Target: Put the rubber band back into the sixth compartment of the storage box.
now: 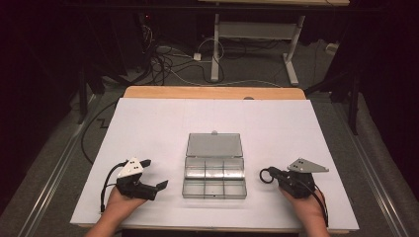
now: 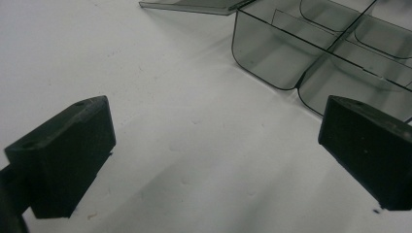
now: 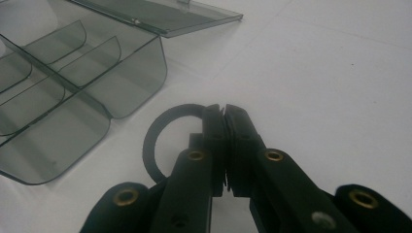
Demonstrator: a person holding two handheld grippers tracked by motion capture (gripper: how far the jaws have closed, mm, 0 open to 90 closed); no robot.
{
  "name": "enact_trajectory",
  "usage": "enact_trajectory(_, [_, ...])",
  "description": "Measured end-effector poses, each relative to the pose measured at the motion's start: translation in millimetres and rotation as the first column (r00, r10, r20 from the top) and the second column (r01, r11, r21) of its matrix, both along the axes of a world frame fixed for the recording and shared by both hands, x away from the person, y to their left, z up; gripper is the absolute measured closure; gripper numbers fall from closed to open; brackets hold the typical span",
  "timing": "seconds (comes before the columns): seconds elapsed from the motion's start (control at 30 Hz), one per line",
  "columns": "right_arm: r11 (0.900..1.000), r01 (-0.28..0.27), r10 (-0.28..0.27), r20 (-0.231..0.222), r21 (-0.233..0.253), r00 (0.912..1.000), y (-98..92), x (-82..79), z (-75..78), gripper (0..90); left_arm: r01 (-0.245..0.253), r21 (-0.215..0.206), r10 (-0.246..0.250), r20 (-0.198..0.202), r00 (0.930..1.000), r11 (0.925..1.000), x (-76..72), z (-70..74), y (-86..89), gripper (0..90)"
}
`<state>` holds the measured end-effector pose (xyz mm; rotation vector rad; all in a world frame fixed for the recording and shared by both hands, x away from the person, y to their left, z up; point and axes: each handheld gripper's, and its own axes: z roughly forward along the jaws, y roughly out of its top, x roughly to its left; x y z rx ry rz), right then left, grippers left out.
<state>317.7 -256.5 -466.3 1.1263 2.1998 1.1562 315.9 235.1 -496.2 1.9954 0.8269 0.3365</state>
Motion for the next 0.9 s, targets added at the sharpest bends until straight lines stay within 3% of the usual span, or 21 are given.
enact_trajectory(0.9, [0.996, -0.094, 0.094, 0.022, 0.008, 0.9953, 27.7, -7.4, 13.9, 89.6, -0.004, 0.005, 0.004, -0.002, 1.0000, 1.0000, 0.3, -0.2, -0.4, 0.0])
